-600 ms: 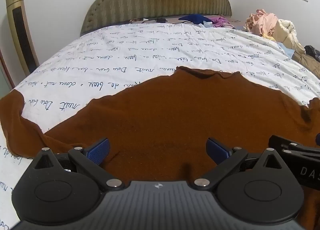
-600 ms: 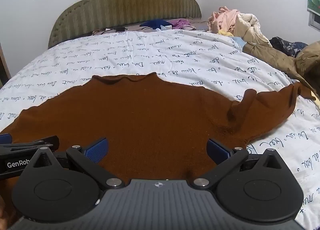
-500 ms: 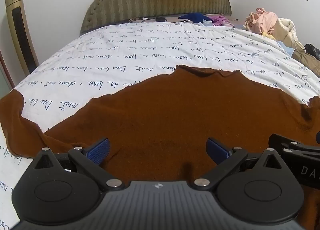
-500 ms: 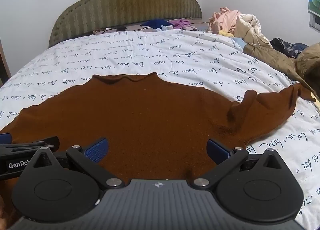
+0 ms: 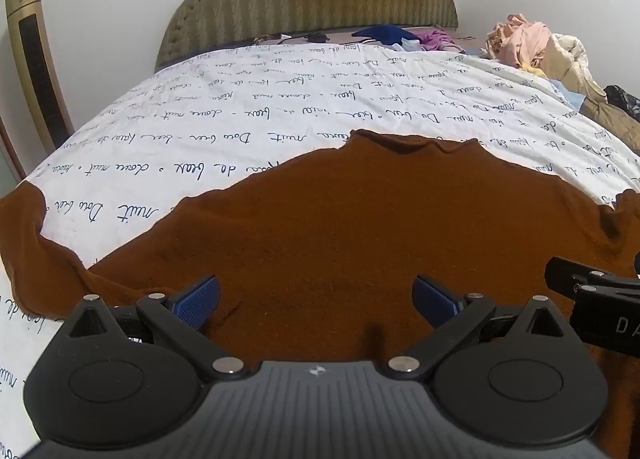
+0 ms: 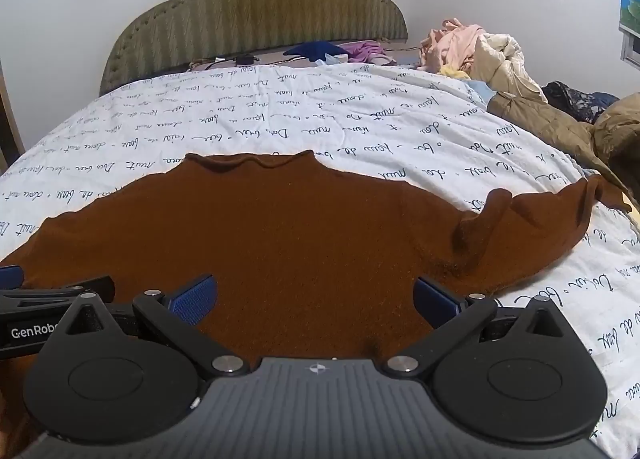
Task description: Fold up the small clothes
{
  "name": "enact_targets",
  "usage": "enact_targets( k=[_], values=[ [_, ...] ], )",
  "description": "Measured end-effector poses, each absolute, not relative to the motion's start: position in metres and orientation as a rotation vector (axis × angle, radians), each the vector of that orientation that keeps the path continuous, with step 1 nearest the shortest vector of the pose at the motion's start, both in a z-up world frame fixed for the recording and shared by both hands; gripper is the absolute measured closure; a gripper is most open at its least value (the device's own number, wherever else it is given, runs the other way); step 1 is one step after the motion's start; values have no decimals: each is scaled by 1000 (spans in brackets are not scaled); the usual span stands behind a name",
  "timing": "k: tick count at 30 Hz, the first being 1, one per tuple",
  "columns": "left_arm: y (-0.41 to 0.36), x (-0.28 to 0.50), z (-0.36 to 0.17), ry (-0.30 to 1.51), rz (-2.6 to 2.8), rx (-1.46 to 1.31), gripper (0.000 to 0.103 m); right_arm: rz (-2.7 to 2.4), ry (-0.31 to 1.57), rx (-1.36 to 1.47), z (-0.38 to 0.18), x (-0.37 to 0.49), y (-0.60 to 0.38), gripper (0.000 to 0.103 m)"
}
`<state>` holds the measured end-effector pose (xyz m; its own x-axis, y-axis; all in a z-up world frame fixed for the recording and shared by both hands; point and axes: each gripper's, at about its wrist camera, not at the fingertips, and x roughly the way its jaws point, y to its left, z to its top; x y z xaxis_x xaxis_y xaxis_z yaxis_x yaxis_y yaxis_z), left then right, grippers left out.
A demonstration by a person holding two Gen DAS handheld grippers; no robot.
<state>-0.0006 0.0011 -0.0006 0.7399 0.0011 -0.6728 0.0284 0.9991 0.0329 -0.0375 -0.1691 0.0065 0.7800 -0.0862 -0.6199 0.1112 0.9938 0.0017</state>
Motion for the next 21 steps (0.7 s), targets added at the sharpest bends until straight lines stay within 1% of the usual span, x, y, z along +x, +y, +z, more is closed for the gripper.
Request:
enact_targets(
  k=[21],
  values=[
    [4,0,1,736,-57,6,0,-87,669,48,8,-36,-170,1]
  ],
)
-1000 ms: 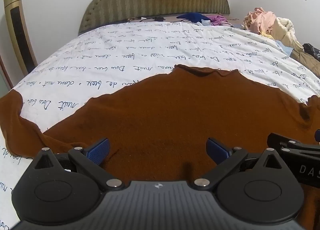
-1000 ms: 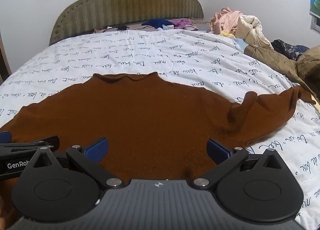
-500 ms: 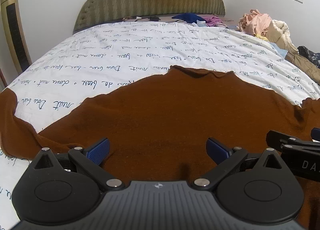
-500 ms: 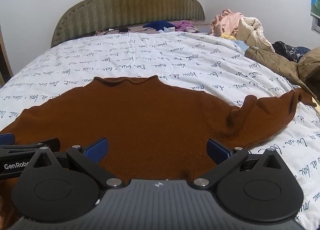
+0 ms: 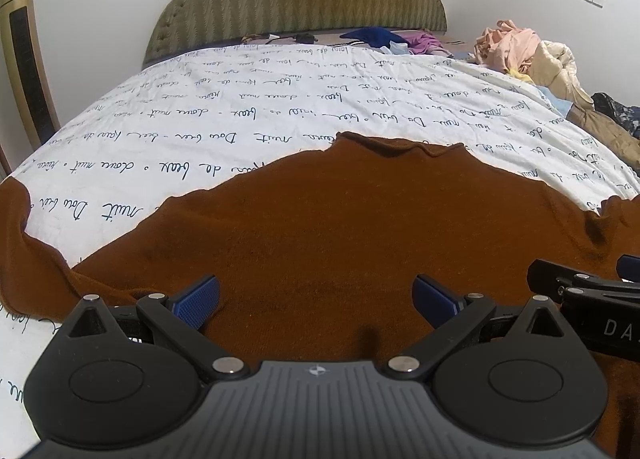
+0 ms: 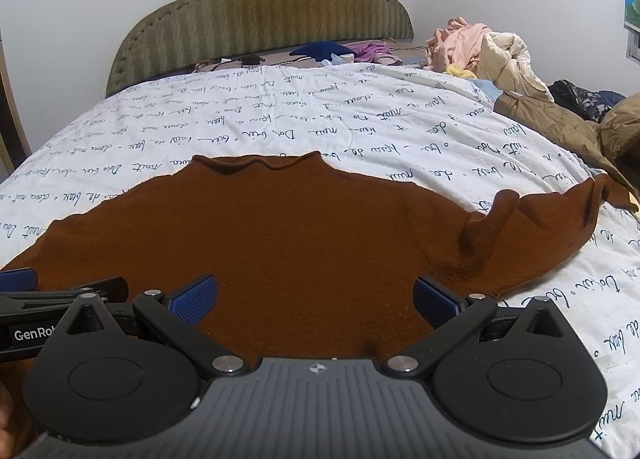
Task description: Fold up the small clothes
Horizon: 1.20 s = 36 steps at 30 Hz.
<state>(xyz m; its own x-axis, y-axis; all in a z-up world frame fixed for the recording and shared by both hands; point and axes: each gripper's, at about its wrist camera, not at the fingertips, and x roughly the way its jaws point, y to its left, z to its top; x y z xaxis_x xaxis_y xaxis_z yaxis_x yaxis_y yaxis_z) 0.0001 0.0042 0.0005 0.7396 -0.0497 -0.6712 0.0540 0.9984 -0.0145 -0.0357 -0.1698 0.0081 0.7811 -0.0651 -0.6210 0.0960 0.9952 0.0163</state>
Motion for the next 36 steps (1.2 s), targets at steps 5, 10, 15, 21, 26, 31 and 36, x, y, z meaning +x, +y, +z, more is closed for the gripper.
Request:
enact_targets(
  k=[5,10,15,21,26,31,36],
  values=[
    [2,1,0,737,-52,28,0,-80,672,52,8,-35,-170,1],
    [1,2,0,735,-56,32,0,-72,675,60,7,-34,-170,1],
    [1,3,0,738,-59,27,0,-66,673,63,8,-34,-172,1],
    [1,2,1,733,-57,29,0,-60,671,64,8,-34,-172,1],
    [3,3,2,732,-52,23,0,-60,670,70,9,-34,-175,1],
    [3,4,2,732,-45,28,0,-59,669,71,9,-34,-175,1],
    [4,5,2,735,-42,31,0,-53,669,78,9,-34,-177,1]
  ],
)
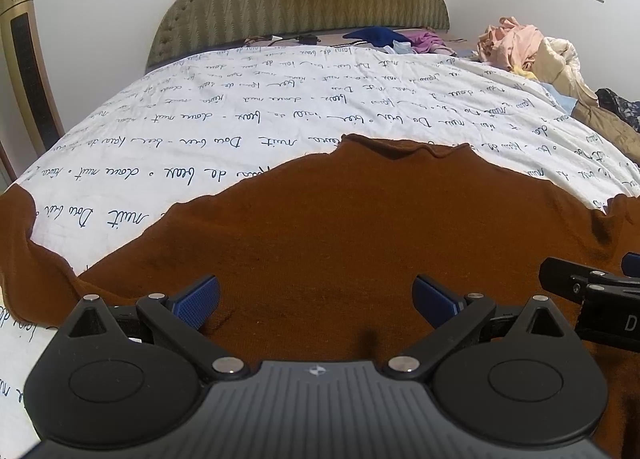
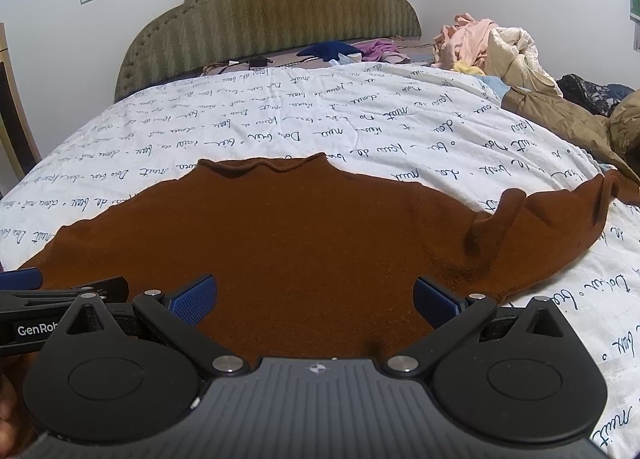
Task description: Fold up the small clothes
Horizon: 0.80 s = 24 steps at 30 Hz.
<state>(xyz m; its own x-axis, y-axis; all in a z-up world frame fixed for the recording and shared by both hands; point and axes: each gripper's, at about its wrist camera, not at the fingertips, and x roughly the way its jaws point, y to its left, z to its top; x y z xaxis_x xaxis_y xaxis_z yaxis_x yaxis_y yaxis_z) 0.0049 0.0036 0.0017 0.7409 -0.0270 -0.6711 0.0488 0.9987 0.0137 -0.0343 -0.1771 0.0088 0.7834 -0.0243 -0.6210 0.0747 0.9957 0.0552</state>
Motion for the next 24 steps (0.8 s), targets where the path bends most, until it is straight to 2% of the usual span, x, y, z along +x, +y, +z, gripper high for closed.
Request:
enact_targets(
  k=[24],
  values=[
    [6,7,0,743,-33,30,0,-56,665,88,13,-32,-189,1]
  ],
)
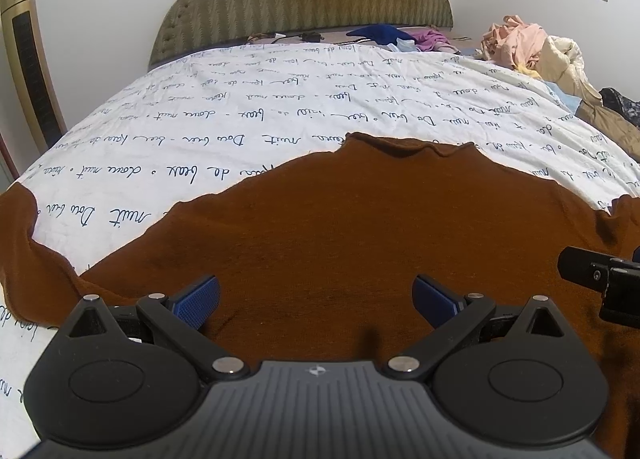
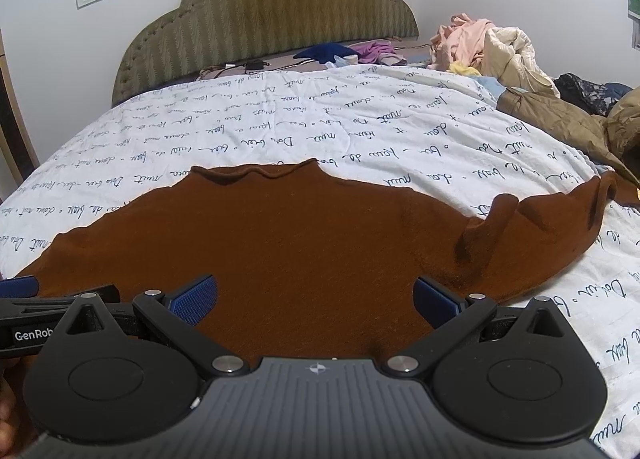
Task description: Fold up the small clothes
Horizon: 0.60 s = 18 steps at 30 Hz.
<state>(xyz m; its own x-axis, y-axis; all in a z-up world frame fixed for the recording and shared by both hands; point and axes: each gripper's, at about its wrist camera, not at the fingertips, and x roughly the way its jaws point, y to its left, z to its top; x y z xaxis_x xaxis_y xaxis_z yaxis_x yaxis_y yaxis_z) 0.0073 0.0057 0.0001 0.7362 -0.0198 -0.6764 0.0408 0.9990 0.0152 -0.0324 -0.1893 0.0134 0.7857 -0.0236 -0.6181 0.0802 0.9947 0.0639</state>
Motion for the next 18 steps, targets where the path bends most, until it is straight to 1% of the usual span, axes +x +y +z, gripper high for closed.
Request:
enact_targets(
  k=[4,7,14,18],
  values=[
    [6,6,1,747,-34,32,0,-55,665,98,16,-31,-199,1],
    [12,3,4,734,-40,31,0,-86,643,152,27,-28,-235,1],
    [42,11,9,731,27,39,0,-255,581,431,43,-10,-420,0],
    [74,19,6,772,98,-16,0,-370,576,569,31,-4,-508,0]
  ],
)
